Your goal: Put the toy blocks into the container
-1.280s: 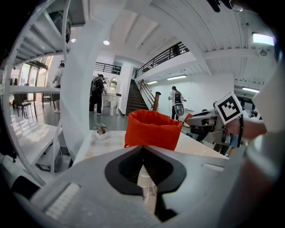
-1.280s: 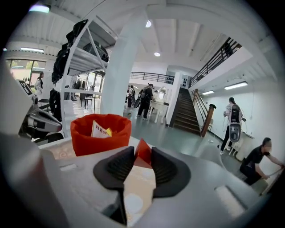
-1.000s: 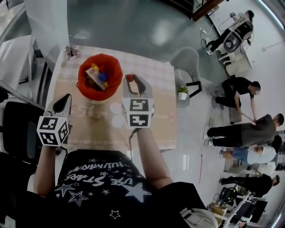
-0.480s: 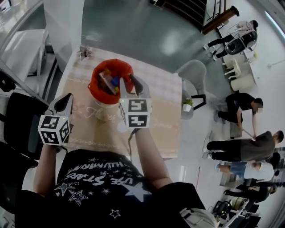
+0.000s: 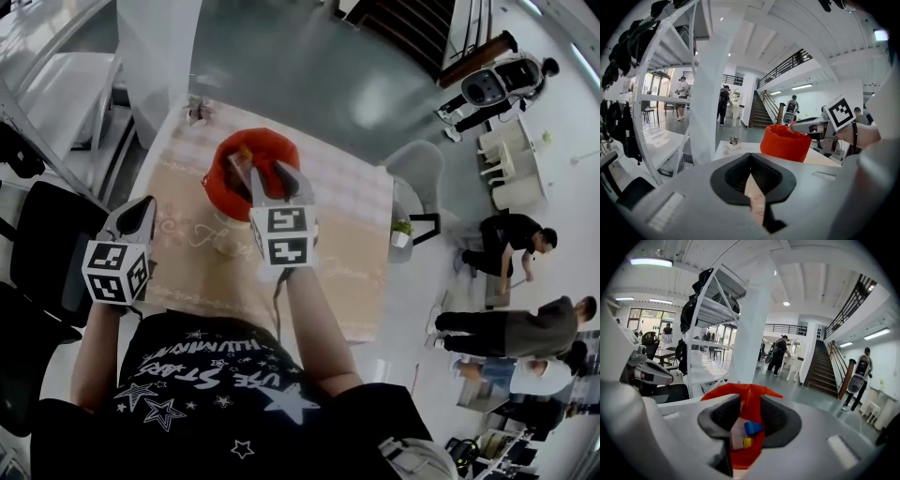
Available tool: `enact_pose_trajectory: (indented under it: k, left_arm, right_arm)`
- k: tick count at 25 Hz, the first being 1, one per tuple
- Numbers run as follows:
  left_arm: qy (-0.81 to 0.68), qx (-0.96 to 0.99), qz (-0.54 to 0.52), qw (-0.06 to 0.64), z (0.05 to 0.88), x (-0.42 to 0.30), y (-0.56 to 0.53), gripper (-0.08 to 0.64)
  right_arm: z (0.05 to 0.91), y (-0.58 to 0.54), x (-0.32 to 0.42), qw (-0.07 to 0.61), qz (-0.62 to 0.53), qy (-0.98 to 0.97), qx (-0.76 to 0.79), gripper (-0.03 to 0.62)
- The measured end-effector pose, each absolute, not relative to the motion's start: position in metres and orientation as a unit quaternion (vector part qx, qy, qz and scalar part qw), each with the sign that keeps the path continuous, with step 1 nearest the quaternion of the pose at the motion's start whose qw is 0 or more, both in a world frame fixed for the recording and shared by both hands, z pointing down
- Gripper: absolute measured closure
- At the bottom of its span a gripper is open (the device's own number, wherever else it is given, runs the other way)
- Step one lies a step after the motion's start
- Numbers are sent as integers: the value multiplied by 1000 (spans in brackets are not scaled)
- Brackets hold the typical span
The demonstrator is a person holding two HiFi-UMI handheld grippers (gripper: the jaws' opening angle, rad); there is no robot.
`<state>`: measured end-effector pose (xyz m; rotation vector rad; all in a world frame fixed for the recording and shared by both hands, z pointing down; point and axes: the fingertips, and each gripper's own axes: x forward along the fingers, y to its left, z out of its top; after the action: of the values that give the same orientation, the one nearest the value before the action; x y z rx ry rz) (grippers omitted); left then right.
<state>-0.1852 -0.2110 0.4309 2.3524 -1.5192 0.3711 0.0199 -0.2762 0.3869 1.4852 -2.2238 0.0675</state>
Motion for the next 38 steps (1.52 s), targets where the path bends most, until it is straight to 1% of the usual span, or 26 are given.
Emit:
enact_pose_trajectory:
  k: [2,4,12,26,38]
  left_arm:
    - [-533,821,130,158,431,-188,-211,552]
    - [-532,821,131,159,432,-188,-210,552]
    - [-522,826,138,161,436,-182,-206,552]
    - [-514,826,159,169,447,-173,-180,552]
    - [-502,829,173,176,456,-147,-151,552]
  right_arm:
    - [390,-276,15,238,22,-812,533,417]
    - [392,-276,14,242,23,-813,529,400]
    - [395,-269,18,238,26,-810,535,400]
    - [395,-232,20,203,35,-827,523,400]
    - [399,-189,40,199,37,-828,523,400]
